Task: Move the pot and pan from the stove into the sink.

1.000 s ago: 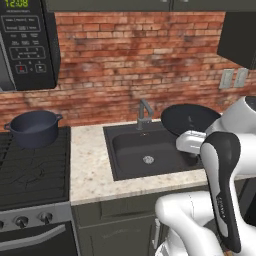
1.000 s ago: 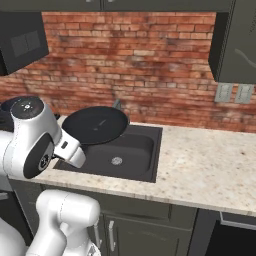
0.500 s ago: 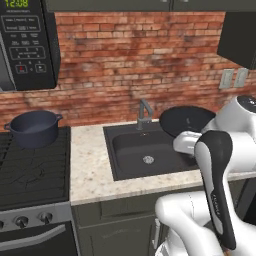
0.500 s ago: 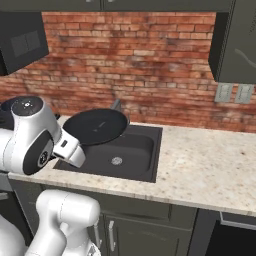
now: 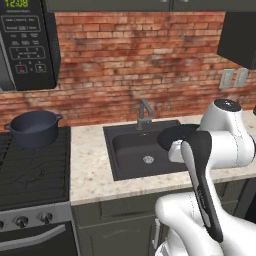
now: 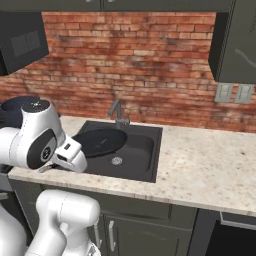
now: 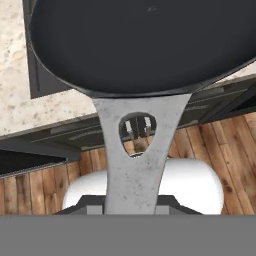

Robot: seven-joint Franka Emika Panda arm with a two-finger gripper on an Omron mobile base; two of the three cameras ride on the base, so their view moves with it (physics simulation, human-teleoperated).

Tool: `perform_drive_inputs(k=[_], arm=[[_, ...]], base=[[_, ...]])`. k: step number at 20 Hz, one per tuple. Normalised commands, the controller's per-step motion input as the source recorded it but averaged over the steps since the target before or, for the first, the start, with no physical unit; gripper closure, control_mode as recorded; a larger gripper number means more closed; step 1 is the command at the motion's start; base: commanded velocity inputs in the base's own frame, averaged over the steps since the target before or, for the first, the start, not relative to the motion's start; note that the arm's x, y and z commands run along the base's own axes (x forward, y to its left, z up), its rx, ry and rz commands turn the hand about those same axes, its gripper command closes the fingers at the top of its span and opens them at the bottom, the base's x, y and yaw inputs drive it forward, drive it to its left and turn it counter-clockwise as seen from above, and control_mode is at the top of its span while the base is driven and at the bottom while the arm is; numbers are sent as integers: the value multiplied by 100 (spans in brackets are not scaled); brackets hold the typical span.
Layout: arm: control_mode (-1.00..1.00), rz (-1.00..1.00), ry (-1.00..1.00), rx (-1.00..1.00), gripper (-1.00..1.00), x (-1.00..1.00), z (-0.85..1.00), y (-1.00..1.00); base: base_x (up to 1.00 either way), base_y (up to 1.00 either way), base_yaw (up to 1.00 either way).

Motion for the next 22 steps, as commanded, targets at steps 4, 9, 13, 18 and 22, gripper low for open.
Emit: perform_drive_inputs(k=[4,9,13,18,22], arm=[[-100,0,6,-1,100,0,-23,0],[-100,0,6,0,100,4,-7,1],[-100,0,9,3,100,23,-5,0],[-100,0,13,5,100,37,-7,0],[-100,0,16,9,100,50,-10,1]], base=[[0,0,0],[0,0,0],[0,0,0],[0,0,0],[0,0,0]])
